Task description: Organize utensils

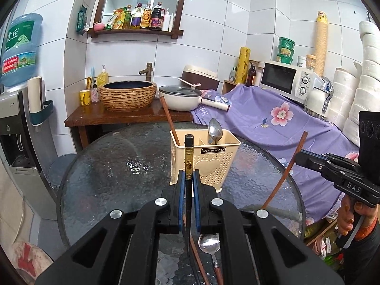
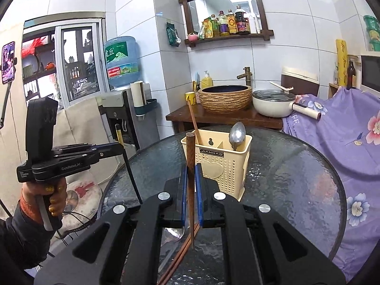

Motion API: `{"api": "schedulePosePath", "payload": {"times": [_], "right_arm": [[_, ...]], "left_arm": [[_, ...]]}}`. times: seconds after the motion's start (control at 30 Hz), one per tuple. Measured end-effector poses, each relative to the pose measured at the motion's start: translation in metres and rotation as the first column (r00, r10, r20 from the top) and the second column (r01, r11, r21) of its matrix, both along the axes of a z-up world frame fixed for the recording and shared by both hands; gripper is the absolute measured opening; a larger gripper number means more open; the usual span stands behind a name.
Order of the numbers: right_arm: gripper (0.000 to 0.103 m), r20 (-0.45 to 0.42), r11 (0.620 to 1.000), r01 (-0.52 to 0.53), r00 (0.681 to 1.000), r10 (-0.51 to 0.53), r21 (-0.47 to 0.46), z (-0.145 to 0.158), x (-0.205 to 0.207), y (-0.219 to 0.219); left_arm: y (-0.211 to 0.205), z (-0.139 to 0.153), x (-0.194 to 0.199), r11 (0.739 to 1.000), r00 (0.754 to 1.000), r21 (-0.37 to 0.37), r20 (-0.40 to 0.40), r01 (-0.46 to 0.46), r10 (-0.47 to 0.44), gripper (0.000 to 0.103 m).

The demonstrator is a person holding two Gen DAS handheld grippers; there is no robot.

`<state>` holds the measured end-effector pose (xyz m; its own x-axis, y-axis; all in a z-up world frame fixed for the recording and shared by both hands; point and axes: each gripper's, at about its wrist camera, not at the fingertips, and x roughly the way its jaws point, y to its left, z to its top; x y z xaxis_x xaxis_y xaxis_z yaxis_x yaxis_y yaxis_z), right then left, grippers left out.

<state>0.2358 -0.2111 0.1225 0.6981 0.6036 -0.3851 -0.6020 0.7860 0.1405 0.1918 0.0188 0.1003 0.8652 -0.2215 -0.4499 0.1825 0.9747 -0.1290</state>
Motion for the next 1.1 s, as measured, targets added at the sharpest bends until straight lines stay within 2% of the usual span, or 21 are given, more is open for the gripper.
{"api": "schedulePosePath", "payload": {"times": [0.27,0.5,0.63,0.77,0.9,1.0,1.1], "right_arm": [[0.007,-0.003,1.000,-0.005,1.000,0.005,-0.012,0.007,0.008,0.006],[0.007,0.015,1.000,-0.018,1.000,0.018,0.000,0.031,0.012,0.009],[0.007,0.035,1.000,-0.001,0.999,0.001,0.008,0.058,0.024,0.011],[0.007,0.068,0.999,0.017,0.997,-0.020,0.040,0.100,0.039,0.013],[0.007,0.123,0.996,0.077,0.989,-0.082,0.046,0.139,0.058,0.016],[0.007,0.152,0.989,0.136,0.978,-0.144,0.065,0.156,0.078,0.019],[0.007,0.149,0.981,0.182,0.970,-0.190,0.070,0.159,0.101,0.023]], "left_arm": [[0.000,0.009,0.002,1.000,1.000,0.002,0.010,0.005,-0.005,0.007],[-0.001,0.035,0.007,0.999,0.999,-0.011,0.033,0.036,-0.035,0.007],[-0.004,0.063,0.016,0.999,0.997,-0.016,0.064,0.046,-0.045,0.007],[-0.006,0.100,0.031,0.999,0.993,-0.024,0.109,0.039,-0.036,0.007],[-0.007,0.138,0.054,1.000,0.985,-0.026,0.174,-0.014,0.019,0.007],[-0.008,0.150,0.075,0.998,0.982,-0.039,0.182,-0.045,0.051,0.007],[-0.008,0.150,0.093,0.996,0.981,-0.046,0.175,-0.074,0.081,0.007]]}}
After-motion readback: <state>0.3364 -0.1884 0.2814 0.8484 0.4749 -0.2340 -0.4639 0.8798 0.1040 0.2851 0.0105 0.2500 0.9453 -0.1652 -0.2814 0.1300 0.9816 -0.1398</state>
